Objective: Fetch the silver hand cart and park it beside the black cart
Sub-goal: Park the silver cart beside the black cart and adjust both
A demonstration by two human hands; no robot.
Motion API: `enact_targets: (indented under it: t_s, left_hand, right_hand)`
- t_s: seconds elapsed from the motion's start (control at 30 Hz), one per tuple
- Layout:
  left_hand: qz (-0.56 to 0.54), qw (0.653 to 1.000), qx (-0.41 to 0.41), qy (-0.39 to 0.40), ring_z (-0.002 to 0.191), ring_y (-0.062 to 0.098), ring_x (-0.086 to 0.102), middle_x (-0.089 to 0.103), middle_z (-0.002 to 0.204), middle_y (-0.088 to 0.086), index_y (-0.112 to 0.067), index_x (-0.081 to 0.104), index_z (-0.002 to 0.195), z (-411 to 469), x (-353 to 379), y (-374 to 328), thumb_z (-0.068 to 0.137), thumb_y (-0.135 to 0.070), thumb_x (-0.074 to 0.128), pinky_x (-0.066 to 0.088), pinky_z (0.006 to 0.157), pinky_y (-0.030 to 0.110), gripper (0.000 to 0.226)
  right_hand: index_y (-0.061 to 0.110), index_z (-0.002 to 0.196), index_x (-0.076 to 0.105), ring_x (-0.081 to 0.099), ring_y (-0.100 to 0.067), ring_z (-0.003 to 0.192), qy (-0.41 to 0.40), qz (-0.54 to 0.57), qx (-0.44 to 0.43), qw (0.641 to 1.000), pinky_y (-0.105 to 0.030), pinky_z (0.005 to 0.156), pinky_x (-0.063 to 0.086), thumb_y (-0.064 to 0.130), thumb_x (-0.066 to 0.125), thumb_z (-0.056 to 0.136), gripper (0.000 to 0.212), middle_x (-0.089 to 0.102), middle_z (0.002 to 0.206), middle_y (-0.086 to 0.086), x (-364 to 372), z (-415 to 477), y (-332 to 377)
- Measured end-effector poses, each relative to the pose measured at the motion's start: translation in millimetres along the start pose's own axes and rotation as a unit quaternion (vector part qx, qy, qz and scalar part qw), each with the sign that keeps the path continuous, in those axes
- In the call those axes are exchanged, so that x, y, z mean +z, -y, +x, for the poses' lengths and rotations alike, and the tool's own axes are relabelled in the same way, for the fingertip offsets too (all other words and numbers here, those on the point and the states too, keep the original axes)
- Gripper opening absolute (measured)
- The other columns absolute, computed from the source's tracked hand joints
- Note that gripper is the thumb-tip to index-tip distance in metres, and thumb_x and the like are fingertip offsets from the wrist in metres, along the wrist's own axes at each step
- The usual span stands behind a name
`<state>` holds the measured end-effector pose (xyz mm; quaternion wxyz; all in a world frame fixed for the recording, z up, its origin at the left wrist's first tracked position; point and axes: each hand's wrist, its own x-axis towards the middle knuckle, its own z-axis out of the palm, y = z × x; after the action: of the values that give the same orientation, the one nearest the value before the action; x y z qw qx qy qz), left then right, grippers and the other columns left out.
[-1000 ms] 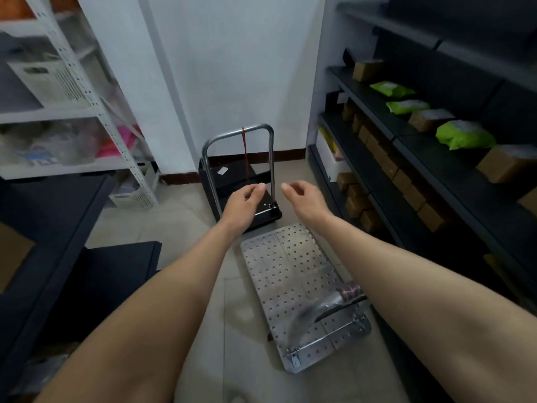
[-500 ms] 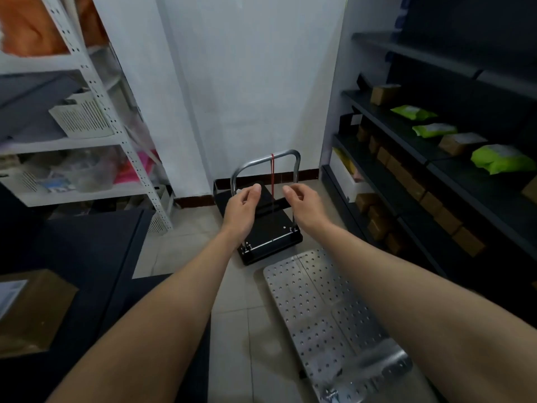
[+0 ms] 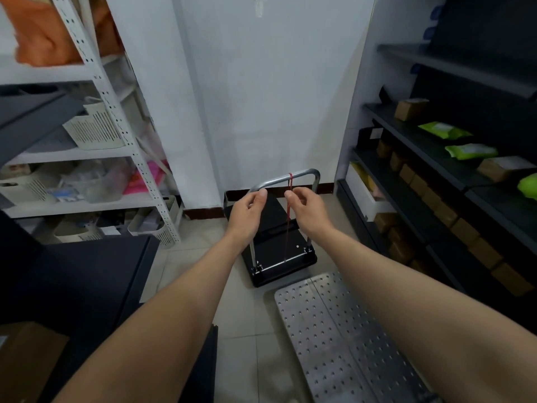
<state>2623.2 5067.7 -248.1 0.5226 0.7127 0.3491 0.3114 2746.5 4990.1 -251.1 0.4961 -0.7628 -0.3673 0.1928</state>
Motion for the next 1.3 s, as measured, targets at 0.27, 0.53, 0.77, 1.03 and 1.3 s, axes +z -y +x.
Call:
enact_targets:
  t_s: [0.27,0.53,0.77,1.03,1.3]
  left_hand:
    - [-0.004,1.000,-0.007,0.020,0.110,0.012,0.056,0.065,0.111,-0.001,-0.008,0.062,0.120,79,18,-1,0.099,-0.040,0.042,0.039,0.090,0.019,0.044]
    - [0.009,0.999,-0.032,0.040,0.097,0.012,0.053,0.059,0.098,0.001,-0.030,0.058,0.097,136,33,13,0.099,-0.044,0.039,0.038,0.079,0.015,0.024]
    - [-0.027,0.999,-0.036,0.006,0.110,0.017,0.059,0.064,0.108,-0.002,-0.018,0.064,0.110,176,36,29,0.099,-0.046,0.036,0.044,0.101,0.032,0.041]
    - [-0.090,0.996,-0.004,0.004,0.110,0.011,0.060,0.064,0.120,0.002,-0.012,0.060,0.121,227,23,20,0.098,-0.049,0.029,0.039,0.109,0.041,0.054]
    - [-0.137,0.987,0.055,0.064,0.108,0.006,0.063,0.068,0.114,-0.006,-0.031,0.063,0.111,274,6,11,0.062,-0.092,0.030,0.038,0.104,0.029,0.085]
  right_hand:
    - [0.007,0.125,0.057,0.057,-0.020,0.111,0.000,0.012,0.000,1.000,-0.037,0.098,0.046,0.035,0.051,0.097,0.040,0.063,0.118,-0.007,0,82,-3]
    - [0.009,0.134,0.051,0.055,-0.017,0.114,0.018,-0.001,0.023,1.000,-0.027,0.093,0.044,0.037,0.049,0.098,0.046,0.059,0.123,-0.005,3,142,-19]
    - [0.012,0.135,0.051,0.053,-0.016,0.118,0.004,0.024,0.032,0.999,-0.031,0.099,0.045,0.042,0.050,0.096,0.049,0.058,0.127,-0.003,7,174,-25]
    - [0.014,0.136,0.048,0.046,-0.003,0.114,-0.033,0.103,0.010,0.994,-0.020,0.094,0.037,0.043,0.048,0.096,0.050,0.054,0.125,0.008,9,207,-1]
    - [0.022,0.135,0.050,0.049,-0.011,0.127,-0.029,0.147,-0.017,0.989,-0.033,0.110,0.037,0.063,0.045,0.079,0.069,0.056,0.135,0.003,19,248,15]
